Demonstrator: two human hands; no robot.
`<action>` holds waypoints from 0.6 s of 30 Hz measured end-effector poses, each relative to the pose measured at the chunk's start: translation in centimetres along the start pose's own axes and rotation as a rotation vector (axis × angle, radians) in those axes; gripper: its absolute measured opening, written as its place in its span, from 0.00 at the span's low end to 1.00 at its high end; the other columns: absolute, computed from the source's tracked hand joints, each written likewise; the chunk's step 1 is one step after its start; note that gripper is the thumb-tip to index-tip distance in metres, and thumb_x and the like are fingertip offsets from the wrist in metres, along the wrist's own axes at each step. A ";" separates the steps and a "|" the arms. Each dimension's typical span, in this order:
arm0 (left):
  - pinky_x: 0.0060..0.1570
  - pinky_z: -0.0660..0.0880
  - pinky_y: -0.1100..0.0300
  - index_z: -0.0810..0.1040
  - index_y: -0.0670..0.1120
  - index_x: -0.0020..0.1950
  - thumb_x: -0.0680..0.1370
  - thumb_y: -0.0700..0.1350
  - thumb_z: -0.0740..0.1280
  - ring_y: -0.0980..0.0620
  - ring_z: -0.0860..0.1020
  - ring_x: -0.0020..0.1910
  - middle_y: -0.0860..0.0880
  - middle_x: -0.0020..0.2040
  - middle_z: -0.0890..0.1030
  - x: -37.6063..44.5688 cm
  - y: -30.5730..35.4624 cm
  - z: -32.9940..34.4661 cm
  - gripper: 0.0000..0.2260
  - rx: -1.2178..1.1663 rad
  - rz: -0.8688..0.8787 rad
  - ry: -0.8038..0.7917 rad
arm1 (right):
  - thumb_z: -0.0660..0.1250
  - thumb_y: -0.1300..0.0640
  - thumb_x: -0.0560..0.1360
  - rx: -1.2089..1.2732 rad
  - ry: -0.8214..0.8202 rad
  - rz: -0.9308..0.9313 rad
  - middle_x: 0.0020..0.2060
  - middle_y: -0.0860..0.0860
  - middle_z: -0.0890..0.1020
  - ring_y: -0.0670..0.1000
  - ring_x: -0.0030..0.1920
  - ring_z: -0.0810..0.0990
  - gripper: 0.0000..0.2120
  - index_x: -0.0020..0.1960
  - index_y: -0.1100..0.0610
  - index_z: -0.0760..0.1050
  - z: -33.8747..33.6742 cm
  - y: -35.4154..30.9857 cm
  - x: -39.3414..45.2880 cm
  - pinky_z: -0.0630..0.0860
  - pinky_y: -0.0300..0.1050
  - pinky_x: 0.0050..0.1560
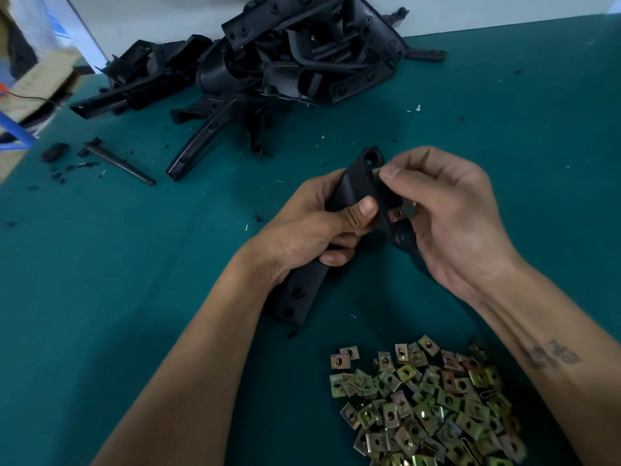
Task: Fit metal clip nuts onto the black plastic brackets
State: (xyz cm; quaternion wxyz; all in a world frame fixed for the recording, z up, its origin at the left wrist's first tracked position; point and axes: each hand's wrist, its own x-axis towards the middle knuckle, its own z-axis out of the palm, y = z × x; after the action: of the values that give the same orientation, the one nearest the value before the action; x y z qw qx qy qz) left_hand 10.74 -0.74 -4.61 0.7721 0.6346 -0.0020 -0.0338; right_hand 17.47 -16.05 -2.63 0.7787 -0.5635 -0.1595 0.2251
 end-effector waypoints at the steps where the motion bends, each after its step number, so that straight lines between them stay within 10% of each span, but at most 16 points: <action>1: 0.20 0.61 0.67 0.70 0.41 0.54 0.81 0.41 0.64 0.55 0.58 0.27 0.47 0.34 0.66 0.0 0.0 0.0 0.05 0.009 -0.001 0.001 | 0.70 0.64 0.77 -0.025 -0.016 0.015 0.36 0.56 0.81 0.50 0.31 0.80 0.04 0.44 0.62 0.78 -0.2 -0.1 0.1 0.75 0.41 0.27; 13: 0.20 0.61 0.68 0.71 0.43 0.52 0.77 0.44 0.68 0.56 0.60 0.26 0.50 0.32 0.69 -0.9 -0.2 -1.2 0.09 -0.070 0.011 -0.030 | 0.63 0.68 0.79 0.162 0.146 -0.059 0.32 0.55 0.76 0.53 0.36 0.78 0.13 0.36 0.59 0.74 -2.6 -1.7 1.2 0.83 0.56 0.45; 18: 0.21 0.61 0.68 0.71 0.42 0.55 0.79 0.41 0.64 0.56 0.59 0.26 0.48 0.32 0.64 -0.5 -0.3 -0.8 0.06 -0.047 -0.004 0.001 | 0.67 0.66 0.78 -0.126 -0.042 -0.099 0.32 0.52 0.82 0.52 0.36 0.82 0.12 0.37 0.58 0.80 -1.0 -0.4 0.3 0.80 0.47 0.34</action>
State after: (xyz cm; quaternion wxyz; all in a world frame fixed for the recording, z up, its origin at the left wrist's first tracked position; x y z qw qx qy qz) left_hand 10.28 0.04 -5.02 0.7866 0.6165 0.0004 -0.0347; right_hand 18.29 -16.83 -2.60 0.7483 -0.5980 -0.2175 0.1877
